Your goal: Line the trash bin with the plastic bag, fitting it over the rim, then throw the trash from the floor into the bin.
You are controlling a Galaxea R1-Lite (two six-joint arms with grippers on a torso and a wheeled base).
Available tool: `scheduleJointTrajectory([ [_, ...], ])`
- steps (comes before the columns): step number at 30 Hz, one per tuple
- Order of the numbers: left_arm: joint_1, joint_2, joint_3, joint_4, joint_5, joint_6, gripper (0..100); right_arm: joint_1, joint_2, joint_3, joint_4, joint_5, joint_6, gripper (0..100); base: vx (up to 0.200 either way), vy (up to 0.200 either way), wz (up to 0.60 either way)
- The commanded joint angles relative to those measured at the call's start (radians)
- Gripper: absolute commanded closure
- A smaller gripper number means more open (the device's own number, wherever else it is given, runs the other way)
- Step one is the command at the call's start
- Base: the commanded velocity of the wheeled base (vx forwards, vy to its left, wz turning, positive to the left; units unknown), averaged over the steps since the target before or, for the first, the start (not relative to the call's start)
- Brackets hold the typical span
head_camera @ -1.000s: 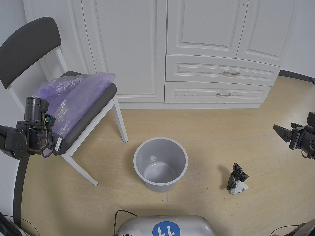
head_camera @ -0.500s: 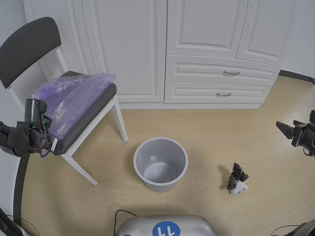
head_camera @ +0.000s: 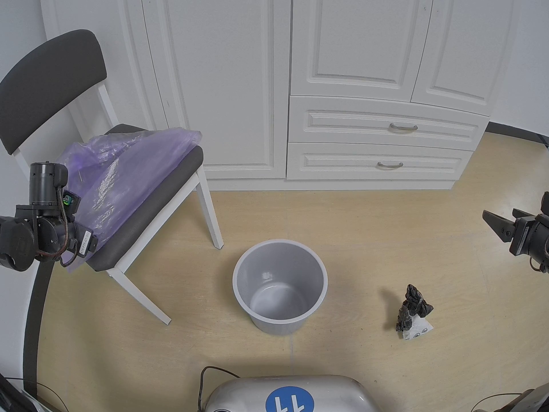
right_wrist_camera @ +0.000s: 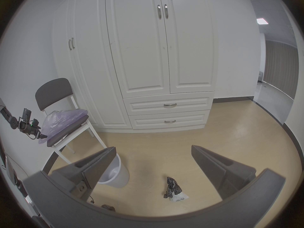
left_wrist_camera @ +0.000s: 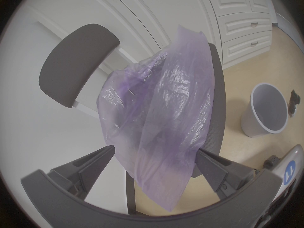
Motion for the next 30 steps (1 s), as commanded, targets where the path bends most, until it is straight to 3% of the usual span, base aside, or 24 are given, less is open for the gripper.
scheduleJointTrajectory([
  [1,0.000,-0.037,-0.005,0.000,-0.006,0.000,0,0.000,-0.006,0.000,-0.001,0.000,0.000,0,0.000,0.000,0.00],
  [16,-0.023,0.010,0.024,-0.067,-0.017,-0.004,0,0.000,-0.007,-0.001,-0.004,0.000,-0.002,0,0.000,0.000,0.00],
  [22,-0.043,0.052,0.110,-0.251,-0.006,-0.001,0,0.003,-0.021,-0.001,-0.004,0.000,-0.002,0,0.000,0.000,0.00],
  [30,-0.066,0.050,0.167,-0.282,0.005,0.006,0,0.001,-0.029,-0.003,-0.004,0.002,0.001,0,0.000,0.000,0.00],
])
